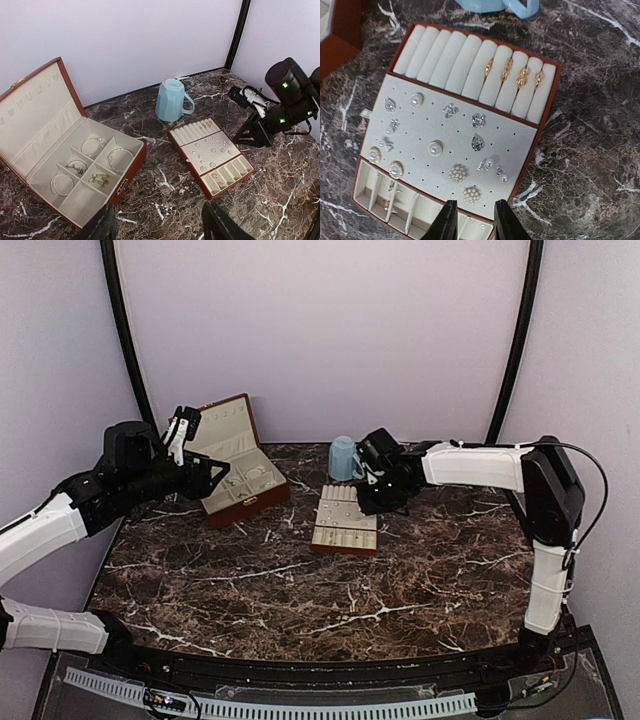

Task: Organize the mixed jewelry
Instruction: Adjust the earring on the earring holder, then move to the center of the board in the compartment layer.

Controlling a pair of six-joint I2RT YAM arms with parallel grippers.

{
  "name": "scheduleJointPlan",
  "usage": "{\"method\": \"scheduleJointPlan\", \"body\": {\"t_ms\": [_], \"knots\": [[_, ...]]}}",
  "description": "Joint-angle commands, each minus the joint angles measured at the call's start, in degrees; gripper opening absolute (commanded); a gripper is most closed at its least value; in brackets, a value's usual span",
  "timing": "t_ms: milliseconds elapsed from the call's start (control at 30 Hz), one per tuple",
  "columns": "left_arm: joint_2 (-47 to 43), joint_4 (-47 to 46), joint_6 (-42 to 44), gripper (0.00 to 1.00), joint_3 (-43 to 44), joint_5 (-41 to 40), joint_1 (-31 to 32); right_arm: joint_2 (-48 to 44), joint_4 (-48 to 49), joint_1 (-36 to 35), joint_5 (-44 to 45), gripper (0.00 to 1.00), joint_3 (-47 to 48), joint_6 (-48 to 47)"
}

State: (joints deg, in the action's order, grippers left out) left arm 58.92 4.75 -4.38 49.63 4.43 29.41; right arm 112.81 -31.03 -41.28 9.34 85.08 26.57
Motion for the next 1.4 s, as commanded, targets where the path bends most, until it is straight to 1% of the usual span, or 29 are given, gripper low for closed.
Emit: {"method": "scheduleJointPlan", "body": {"t_ms": [0,100,200,267,367,500,700,833,933,1100,1200,1367], "knots": [[0.61,-1.12,1.06,0.61,-0.88,-1.26,-0.05,-5.98,1.38,-0.34,1.42,0.29,-1.34,-0.12],[1.80,-0.98,0.75,0.62,-0.83,-1.72,-0.05,-8.64,2.42,-0.22,2.11,0.33,-3.52,0.01],[2.63,-1.35,0.75,0.62,-0.97,-1.42,-0.06,-10.33,4.13,0.35,2.00,0.35,-7.01,0.62],[4.45,-1.35,0.93,0.62,-0.91,-1.28,-0.08,-11.38,7.59,0.94,-0.18,0.36,-11.30,1.89],[6.84,-0.98,1.03,0.63,-0.50,-1.62,-0.05,-11.83,9.62,0.98,-1.61,0.37,-14.16,2.61],[10.26,-0.51,-0.09,0.66,0.24,-2.38,-0.53,-13.12,12.73,0.77,-4.02,0.37,-18.05,4.00],[14.77,-1.83,-2.90,0.67,1.16,2.47,-3.85,-14.15,15.90,-0.34,-5.91,0.37,-23.17,6.32],[15.81,-2.11,-3.41,0.67,1.33,3.53,-4.43,-13.67,16.31,-0.95,-6.24,0.36,-23.69,7.10],[15.84,-1.50,-3.09,0.67,1.54,2.93,-4.45,-12.37,15.67,-1.30,-4.73,0.35,-22.42,7.24],[14.72,-0.89,-2.58,0.67,1.62,2.13,-4.45,-9.55,12.63,-1.76,-2.11,0.27,-19.84,7.99],[13.87,-0.82,-2.56,0.67,1.41,2.35,-4.49,-8.65,11.21,-2.05,-0.16,0.26,-19.17,8.69],[13.02,-0.98,-2.64,0.67,1.33,3.27,-4.45,-7.12,11.01,-2.29,-0.54,0.26,-18.37,9.16]]}}
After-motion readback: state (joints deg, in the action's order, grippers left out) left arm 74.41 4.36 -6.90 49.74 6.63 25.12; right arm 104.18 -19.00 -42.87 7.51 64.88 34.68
